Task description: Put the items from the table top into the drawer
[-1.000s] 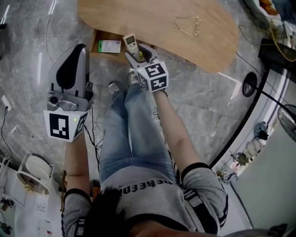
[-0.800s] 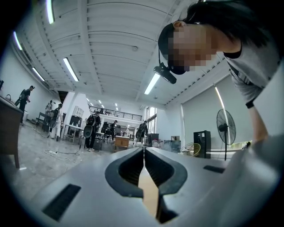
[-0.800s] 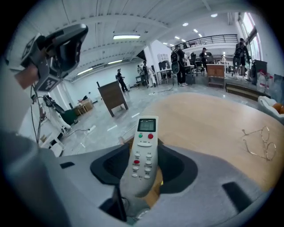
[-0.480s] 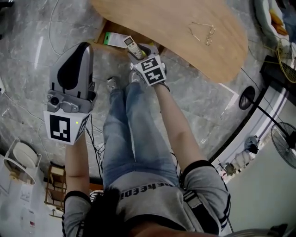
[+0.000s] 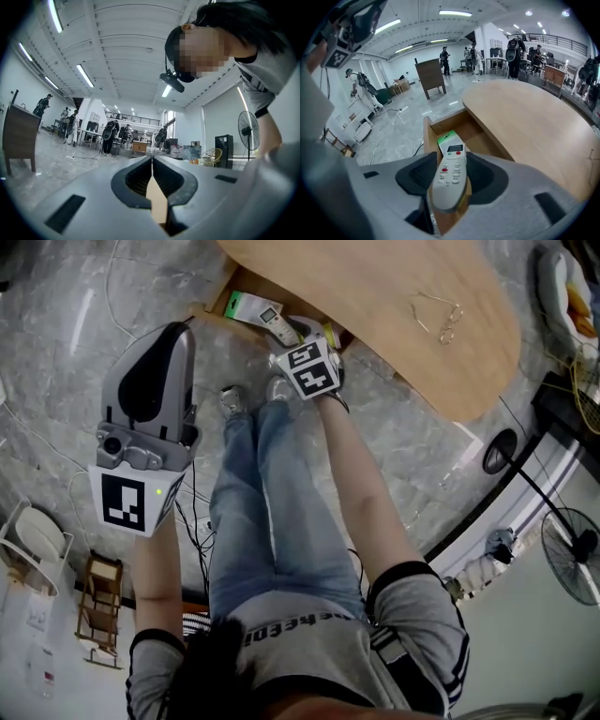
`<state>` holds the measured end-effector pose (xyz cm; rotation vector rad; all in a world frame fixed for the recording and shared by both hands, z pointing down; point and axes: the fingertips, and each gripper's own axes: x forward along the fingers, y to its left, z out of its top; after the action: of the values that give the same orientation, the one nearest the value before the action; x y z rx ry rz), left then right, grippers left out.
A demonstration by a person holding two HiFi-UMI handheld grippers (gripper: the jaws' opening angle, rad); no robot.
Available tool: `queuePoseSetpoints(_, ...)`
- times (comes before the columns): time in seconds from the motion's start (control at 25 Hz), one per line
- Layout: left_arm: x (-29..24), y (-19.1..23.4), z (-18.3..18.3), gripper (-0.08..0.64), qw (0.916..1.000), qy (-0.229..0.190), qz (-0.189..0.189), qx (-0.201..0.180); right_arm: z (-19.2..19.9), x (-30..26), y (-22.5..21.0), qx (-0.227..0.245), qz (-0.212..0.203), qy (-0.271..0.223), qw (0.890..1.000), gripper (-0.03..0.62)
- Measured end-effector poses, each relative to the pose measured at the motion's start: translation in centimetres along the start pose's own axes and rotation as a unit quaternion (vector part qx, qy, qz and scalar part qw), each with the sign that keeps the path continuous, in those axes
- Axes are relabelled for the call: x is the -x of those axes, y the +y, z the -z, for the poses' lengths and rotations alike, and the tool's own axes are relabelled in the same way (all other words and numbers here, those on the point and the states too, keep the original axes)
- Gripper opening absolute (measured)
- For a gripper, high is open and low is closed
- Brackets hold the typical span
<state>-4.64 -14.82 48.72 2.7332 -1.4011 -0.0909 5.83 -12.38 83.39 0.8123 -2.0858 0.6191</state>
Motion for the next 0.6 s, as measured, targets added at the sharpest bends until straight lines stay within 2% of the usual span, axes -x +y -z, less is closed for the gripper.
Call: queuePoseSetpoints(0.6, 0.1, 2.4, 1.8, 0.012, 0.9997, 0.015, -0.017, 0.000, -0.5, -5.1, -1.2, 0.004, 0.003, 0.030, 1.000, 0.196)
